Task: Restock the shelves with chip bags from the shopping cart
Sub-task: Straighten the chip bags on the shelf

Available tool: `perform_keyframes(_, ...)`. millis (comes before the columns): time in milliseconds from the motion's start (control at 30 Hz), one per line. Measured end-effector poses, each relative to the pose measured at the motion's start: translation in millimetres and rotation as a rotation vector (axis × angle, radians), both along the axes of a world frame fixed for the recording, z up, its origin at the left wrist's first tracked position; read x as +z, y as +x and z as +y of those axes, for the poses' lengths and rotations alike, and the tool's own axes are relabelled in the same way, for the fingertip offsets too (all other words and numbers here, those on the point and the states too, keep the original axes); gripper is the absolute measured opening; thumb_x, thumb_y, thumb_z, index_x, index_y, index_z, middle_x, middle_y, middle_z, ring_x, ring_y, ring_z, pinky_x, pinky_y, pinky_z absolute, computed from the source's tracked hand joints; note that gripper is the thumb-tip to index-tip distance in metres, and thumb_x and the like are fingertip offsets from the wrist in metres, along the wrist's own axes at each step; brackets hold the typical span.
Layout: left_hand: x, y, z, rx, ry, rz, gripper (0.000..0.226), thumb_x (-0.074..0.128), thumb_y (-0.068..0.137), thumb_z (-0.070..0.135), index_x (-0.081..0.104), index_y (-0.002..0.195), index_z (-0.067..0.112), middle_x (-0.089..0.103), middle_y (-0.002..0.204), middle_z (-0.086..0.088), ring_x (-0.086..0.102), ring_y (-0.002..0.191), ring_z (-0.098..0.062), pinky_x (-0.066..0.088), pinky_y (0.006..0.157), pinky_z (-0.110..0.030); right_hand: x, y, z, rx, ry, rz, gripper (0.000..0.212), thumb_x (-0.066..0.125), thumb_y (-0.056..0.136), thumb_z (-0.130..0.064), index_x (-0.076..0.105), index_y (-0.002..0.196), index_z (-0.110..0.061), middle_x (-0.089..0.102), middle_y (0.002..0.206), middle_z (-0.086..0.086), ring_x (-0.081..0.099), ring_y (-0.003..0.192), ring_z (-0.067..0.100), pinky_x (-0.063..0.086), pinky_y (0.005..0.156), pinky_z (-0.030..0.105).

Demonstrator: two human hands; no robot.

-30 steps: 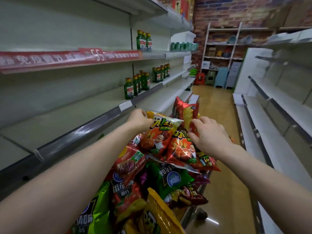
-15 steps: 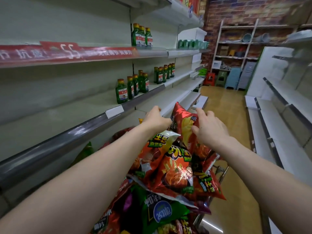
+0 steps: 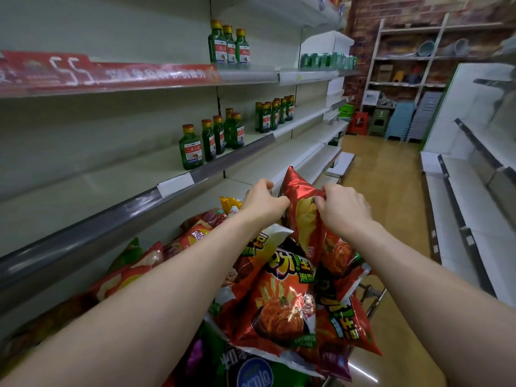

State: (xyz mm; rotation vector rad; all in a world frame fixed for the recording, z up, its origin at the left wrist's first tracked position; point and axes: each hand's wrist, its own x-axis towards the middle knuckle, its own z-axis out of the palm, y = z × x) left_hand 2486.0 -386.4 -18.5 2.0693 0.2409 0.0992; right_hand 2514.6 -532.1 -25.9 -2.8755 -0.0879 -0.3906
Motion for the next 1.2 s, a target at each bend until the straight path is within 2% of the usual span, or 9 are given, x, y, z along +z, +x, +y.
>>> perform_keyframes(200,2,2,-3,0.002,-0.038,0.012,0.055,0.058,0.092,0.026,0.038,0.142,0.017,0.049,0.135,-0.011,0.054,0.12,-0.032,0.05,0.098,-0.041,1,5,-2,-0.001,0.071,-0.118,0.024,0.041,0.097,-0.007,0.065,0.099,-0.002,0.064,0.102,0.023,0.059,0.094,0.042,0.039,0.068,0.034)
perform_keyframes(367,4,0,-2,-0.035,-0.043,-0.003,0.052,0.057,0.093,0.025,0.039,0.14,0.015,0.053,0.126,-0.009,0.06,0.104,-0.027,0.051,0.081,-0.032,14,-2,-12,0.023,0.162,-0.263,0.03,0.041,0.1,-0.016,0.065,0.095,-0.001,0.066,0.095,0.023,0.059,0.089,0.042,0.039,0.068,0.036)
perform_keyframes(467,7,1,-3,-0.035,-0.087,-0.012,0.052,0.059,0.092,0.028,0.042,0.138,0.013,0.052,0.115,-0.005,0.056,0.099,-0.022,0.053,0.089,-0.037,28,-16,-15,0.029,0.213,-0.34,0.032,0.042,0.101,-0.019,0.062,0.085,-0.001,0.065,0.09,0.021,0.058,0.087,0.041,0.031,0.066,0.033)
perform_keyframes(700,22,-15,-8,-0.095,-0.74,0.245,0.053,0.063,0.088,0.05,0.051,0.115,0.006,0.054,0.119,-0.021,0.056,0.114,-0.036,0.052,0.092,-0.041,67,-60,-24,0.078,0.528,-0.536,0.029,0.049,0.094,-0.025,0.072,0.095,-0.007,0.072,0.087,0.014,0.069,0.083,0.032,0.055,0.078,0.048)
perform_keyframes(800,24,-26,-9,-0.215,-0.954,0.294,0.089,0.061,0.081,0.064,0.034,0.144,0.007,0.057,0.118,-0.025,0.058,0.11,-0.035,0.042,0.107,-0.047,84,-83,-33,0.056,0.778,-0.509,0.02,0.05,0.097,-0.017,0.067,0.088,-0.013,0.07,0.082,0.013,0.07,0.076,0.027,0.059,0.075,0.045)
perform_keyframes(867,27,-35,-15,-0.363,-1.054,0.254,0.079,0.058,0.078,0.069,0.044,0.137,0.018,0.07,0.085,-0.014,0.065,0.09,-0.027,0.039,0.108,-0.047,89,-104,-41,-0.011,0.954,-0.461,0.024,0.047,0.099,-0.011,0.062,0.081,-0.016,0.068,0.078,0.01,0.07,0.066,0.017,0.059,0.065,0.031)
perform_keyframes(933,33,-46,-24,-0.5,-1.144,0.22,0.068,0.061,0.076,0.065,0.059,0.125,0.018,0.074,0.095,-0.008,0.065,0.102,-0.028,0.039,0.107,-0.048,88,-124,-50,-0.092,1.033,-0.397,0.024,0.045,0.099,-0.008,0.063,0.084,-0.011,0.066,0.072,0.009,0.066,0.057,0.013,0.056,0.057,0.025)
perform_keyframes(1100,50,-70,-42,-0.583,-1.147,0.08,0.069,0.074,0.07,0.041,0.058,0.13,0.01,0.068,0.118,-0.013,0.066,0.104,-0.03,0.054,0.091,-0.044,83,-184,-72,-0.233,0.847,-0.212,0.034,0.05,0.098,-0.037,0.065,0.09,-0.008,0.068,0.089,0.016,0.062,0.08,0.027,0.049,0.074,0.039)
perform_keyframes(1200,58,-84,-57,-0.652,-1.021,0.067,0.071,0.079,0.068,0.04,0.059,0.13,0.011,0.069,0.116,-0.015,0.068,0.098,-0.03,0.057,0.086,-0.042,89,-220,-69,-0.199,0.83,-0.087,0.044,0.048,0.095,-0.053,0.062,0.102,-0.012,0.068,0.094,0.01,0.066,0.079,0.022,0.05,0.063,0.03)
